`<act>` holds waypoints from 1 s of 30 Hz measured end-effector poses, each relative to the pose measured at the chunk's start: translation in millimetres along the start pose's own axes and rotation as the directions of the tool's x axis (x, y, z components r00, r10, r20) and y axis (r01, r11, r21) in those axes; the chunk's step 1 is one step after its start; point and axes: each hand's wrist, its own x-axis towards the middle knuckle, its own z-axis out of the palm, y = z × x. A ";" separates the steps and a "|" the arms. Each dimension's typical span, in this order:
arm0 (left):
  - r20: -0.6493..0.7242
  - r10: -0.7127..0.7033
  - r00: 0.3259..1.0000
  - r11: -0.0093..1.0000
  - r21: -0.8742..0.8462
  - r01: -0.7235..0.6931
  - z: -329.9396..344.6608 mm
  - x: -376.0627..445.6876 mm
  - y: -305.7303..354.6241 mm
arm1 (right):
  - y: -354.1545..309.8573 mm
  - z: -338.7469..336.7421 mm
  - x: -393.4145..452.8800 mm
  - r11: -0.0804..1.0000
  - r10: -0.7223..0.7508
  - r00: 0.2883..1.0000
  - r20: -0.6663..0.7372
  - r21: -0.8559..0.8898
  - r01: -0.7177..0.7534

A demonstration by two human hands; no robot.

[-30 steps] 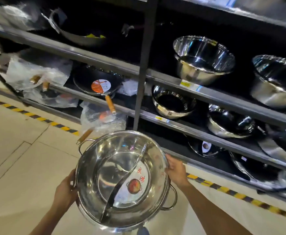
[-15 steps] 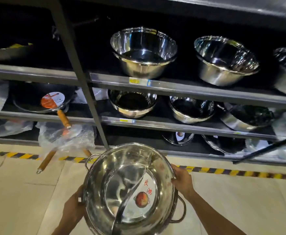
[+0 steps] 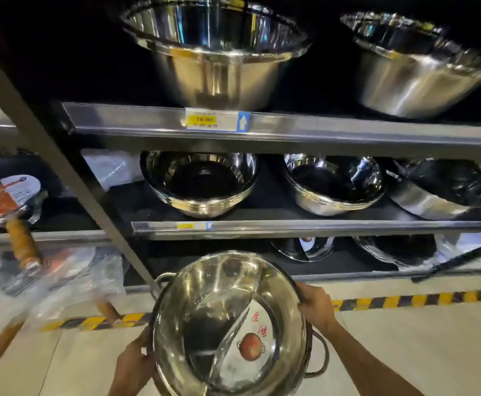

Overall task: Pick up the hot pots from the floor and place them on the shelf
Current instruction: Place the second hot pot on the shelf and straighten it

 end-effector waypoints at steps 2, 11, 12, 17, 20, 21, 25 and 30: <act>-0.025 0.074 0.997 0.997 -0.006 -0.074 15.0 39.3 1.9 | 4.2 16.8 36.8 0.999 -0.042 0.999 -0.030 0.002 0.042; -0.153 0.280 0.948 0.960 0.031 -0.279 75.3 217.6 -8.6 | 23.6 88.6 212.3 0.992 -0.125 0.985 -0.117 0.011 0.128; -0.178 0.282 0.943 0.959 0.019 -0.283 80.0 240.6 -13.5 | 20.4 97.0 228.2 0.991 -0.130 0.985 -0.110 0.029 0.134; -0.247 0.348 0.904 0.928 -0.046 -0.369 98.6 334.7 -25.4 | 23.3 127.7 298.3 0.992 -0.099 0.985 -0.144 -0.088 0.087; -0.273 0.359 0.893 0.902 -0.145 -0.407 102.3 352.9 -23.5 | 24.3 141.9 318.7 0.989 -0.133 0.981 -0.138 -0.089 0.121; -0.293 0.345 0.892 0.905 -0.149 -0.399 102.9 360.7 -25.8 | 22.3 146.3 323.4 0.983 -0.162 0.978 -0.135 -0.110 0.147; -0.353 0.255 0.900 0.940 -0.126 -0.316 108.2 369.9 -35.7 | 9.2 166.1 340.0 0.958 -0.281 0.953 -0.118 -0.101 0.270; -0.395 0.228 0.890 0.959 -0.068 -0.276 116.1 378.8 -37.1 | 3.1 187.7 365.9 0.950 -0.304 0.944 -0.131 -0.114 0.290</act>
